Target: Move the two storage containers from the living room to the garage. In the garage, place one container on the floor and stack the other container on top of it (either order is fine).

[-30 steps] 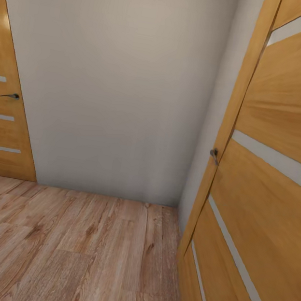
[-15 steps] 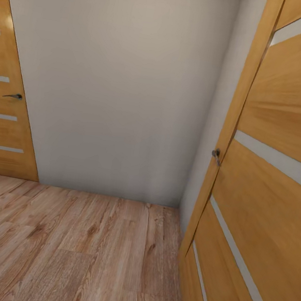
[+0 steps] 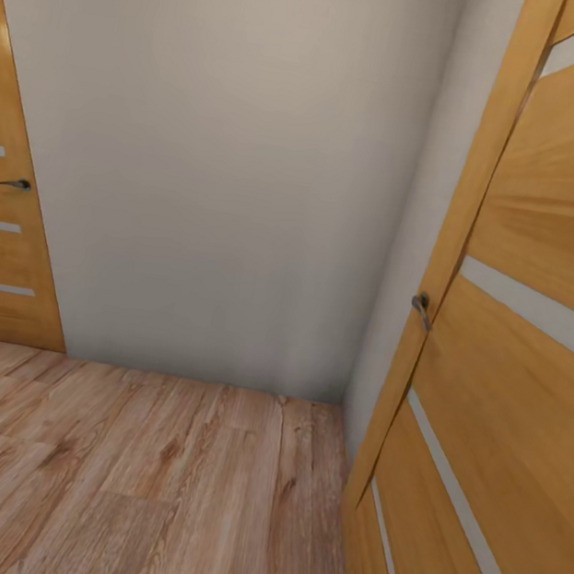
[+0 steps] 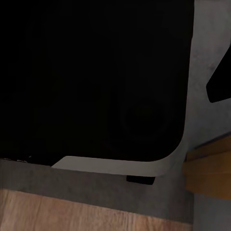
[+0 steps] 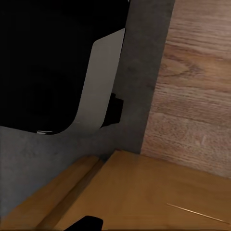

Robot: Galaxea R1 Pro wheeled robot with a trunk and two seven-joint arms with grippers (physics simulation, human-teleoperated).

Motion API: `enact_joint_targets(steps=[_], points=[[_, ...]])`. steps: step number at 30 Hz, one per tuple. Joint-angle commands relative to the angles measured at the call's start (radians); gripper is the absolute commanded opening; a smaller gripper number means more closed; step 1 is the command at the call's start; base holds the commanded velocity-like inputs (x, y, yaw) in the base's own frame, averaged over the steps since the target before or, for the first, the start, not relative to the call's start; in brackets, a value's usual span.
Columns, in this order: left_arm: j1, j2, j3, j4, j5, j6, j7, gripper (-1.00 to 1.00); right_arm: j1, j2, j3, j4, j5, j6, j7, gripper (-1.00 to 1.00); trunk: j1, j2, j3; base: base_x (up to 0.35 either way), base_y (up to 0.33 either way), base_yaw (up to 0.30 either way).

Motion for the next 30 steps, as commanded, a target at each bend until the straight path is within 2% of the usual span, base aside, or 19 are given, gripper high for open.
enact_joint_targets(steps=[1,9,30], points=[[0.0,0.0,0.001,0.0,0.008,-0.003,-0.001,1.0,0.0,0.0,0.008,0.0,-0.009,-0.002,-0.003,1.0,0.0,0.0,-0.001,0.057,0.0,0.0],[0.0,0.0,0.0,0.0,0.008,-0.002,-0.001,1.0,0.0,0.0,0.008,0.0,-0.009,-0.001,-0.003,1.0,0.0,0.0,-0.001,0.09,0.0,0.0],[0.0,0.0,0.001,0.0,0.009,-0.002,-0.001,1.0,0.0,0.0,0.008,0.0,-0.009,-0.002,-0.012,1.0,0.0,0.0,-0.001,0.305,0.0,0.0]])
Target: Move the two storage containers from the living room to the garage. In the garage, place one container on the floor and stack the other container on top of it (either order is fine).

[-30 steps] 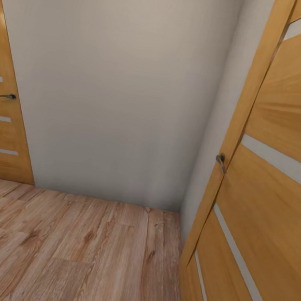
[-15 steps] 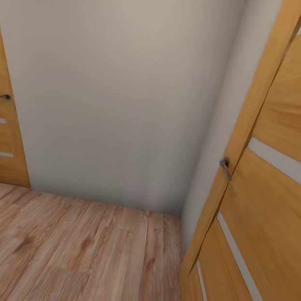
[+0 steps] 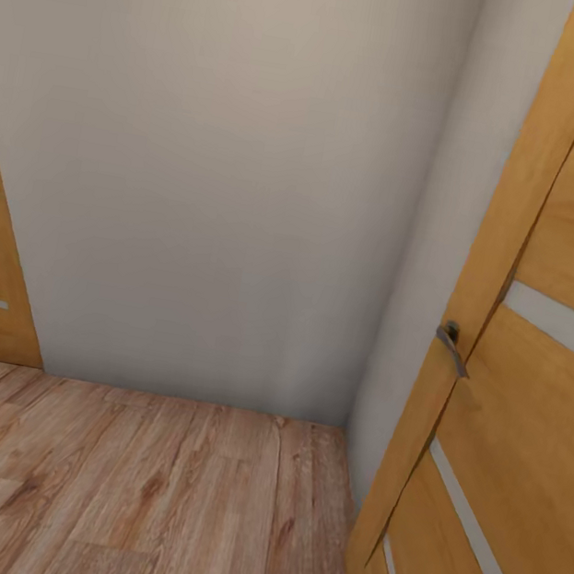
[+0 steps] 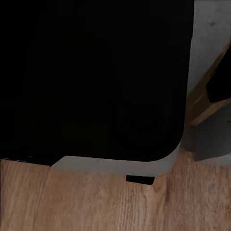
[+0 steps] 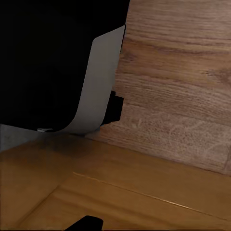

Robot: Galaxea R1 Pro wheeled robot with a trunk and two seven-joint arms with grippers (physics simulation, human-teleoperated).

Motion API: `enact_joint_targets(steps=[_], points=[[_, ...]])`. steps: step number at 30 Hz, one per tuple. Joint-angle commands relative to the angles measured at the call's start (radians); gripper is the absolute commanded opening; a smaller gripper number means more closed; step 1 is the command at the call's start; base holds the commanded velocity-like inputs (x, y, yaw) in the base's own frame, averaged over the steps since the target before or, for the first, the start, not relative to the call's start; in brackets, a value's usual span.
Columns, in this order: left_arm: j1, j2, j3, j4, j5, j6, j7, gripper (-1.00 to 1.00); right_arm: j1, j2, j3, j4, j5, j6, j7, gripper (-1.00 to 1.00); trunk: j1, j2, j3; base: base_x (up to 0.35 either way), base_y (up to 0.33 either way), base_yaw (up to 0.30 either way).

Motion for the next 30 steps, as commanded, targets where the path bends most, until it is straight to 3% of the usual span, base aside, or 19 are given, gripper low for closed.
enact_joint_targets(steps=[1,30], points=[[0.0,0.0,0.001,0.0,0.008,-0.003,-0.001,1.0,0.0,0.0,0.008,0.0,-0.009,-0.005,-0.003,1.0,0.001,0.0,-0.001,0.313,0.0,0.064],[0.0,0.0,0.001,0.0,0.008,-0.003,-0.001,1.0,0.0,-0.001,0.008,0.0,-0.009,-0.009,-0.003,1.0,0.001,0.0,-0.001,0.313,0.0,0.256]])
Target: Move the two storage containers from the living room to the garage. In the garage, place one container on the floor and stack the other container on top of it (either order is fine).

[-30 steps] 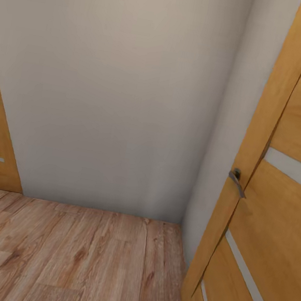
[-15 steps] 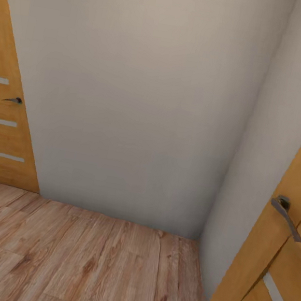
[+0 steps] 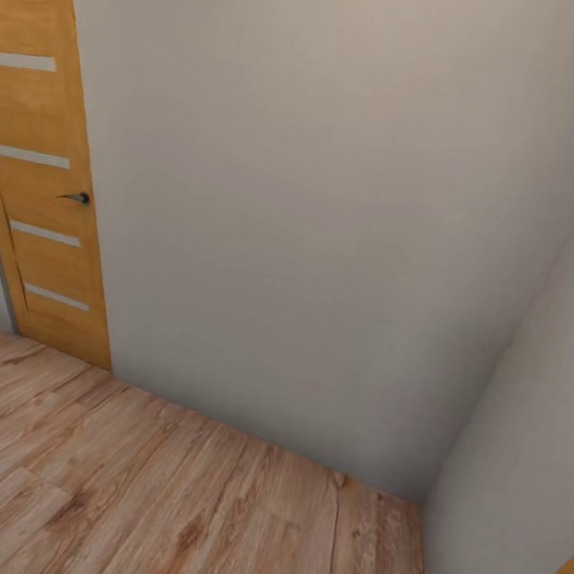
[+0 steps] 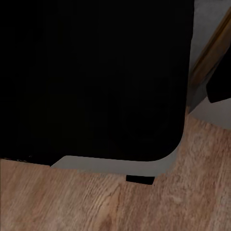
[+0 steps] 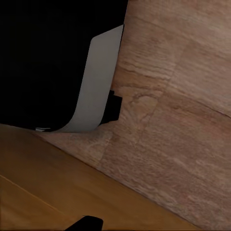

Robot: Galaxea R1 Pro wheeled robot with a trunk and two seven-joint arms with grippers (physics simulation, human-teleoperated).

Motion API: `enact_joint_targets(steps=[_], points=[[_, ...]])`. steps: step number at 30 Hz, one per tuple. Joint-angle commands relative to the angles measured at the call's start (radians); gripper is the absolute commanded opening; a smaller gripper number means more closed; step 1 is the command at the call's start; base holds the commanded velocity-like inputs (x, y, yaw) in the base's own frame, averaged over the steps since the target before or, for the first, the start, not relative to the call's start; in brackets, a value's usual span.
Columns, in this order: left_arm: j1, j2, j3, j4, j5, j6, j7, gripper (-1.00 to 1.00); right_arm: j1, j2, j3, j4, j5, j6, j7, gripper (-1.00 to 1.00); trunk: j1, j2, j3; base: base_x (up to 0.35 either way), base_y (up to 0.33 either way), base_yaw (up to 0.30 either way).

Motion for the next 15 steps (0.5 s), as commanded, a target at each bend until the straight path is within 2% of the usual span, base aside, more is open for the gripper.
enact_joint_targets(steps=[1,15], points=[[0.0,0.0,0.0,0.0,0.008,-0.002,-0.001,1.0,0.0,0.0,0.008,0.0,-0.009,-0.002,-0.003,1.0,0.001,0.0,-0.001,0.313,0.0,0.255],[0.0,0.0,0.0,0.0,0.009,-0.002,-0.001,1.0,0.0,0.0,0.008,0.0,-0.009,-0.002,-0.003,1.0,0.001,0.0,-0.001,0.313,0.0,0.253]])
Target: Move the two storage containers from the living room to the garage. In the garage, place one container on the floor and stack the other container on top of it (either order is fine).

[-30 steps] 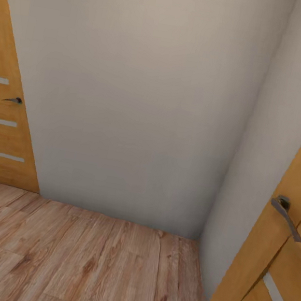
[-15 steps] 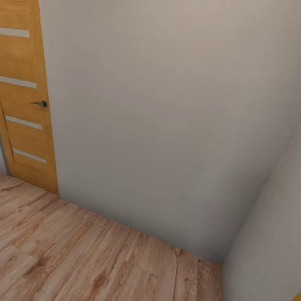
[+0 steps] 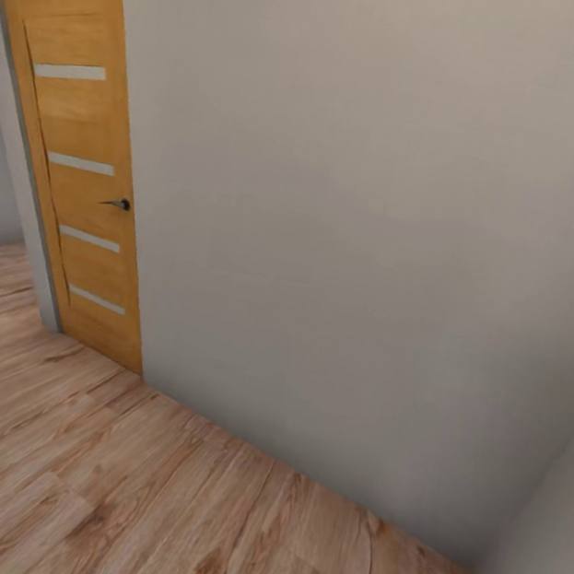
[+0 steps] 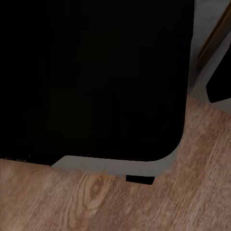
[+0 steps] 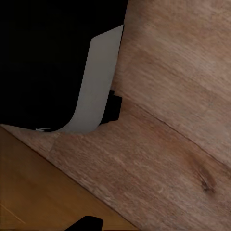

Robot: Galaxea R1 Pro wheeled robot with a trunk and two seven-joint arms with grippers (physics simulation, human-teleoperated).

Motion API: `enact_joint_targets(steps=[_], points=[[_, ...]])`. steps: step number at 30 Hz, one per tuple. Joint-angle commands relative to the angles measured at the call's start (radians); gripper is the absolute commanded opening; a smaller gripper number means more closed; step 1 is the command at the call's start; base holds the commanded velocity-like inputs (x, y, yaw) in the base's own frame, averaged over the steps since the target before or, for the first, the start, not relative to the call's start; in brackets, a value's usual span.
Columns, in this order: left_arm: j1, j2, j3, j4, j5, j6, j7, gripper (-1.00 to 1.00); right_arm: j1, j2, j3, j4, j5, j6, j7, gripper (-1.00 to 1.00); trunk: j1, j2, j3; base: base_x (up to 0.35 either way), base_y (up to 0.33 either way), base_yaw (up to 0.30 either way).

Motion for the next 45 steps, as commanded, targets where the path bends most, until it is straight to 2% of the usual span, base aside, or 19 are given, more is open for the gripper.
enact_joint_targets(steps=[1,35,45], points=[[0.0,0.0,0.0,0.0,0.008,-0.002,-0.001,1.0,0.0,0.0,0.008,0.0,-0.009,-0.002,-0.003,1.0,0.001,0.0,-0.001,0.313,0.0,0.252],[0.0,0.0,0.001,0.0,0.008,-0.002,-0.001,1.0,0.0,0.002,0.009,0.0,-0.007,-0.002,-0.003,1.0,0.001,0.0,-0.001,0.312,0.0,0.258],[0.0,0.0,0.002,-0.001,0.008,-0.002,-0.001,1.0,0.0,0.001,0.009,0.0,-0.007,-0.002,-0.003,1.0,0.001,0.0,-0.001,0.094,0.0,0.269]])
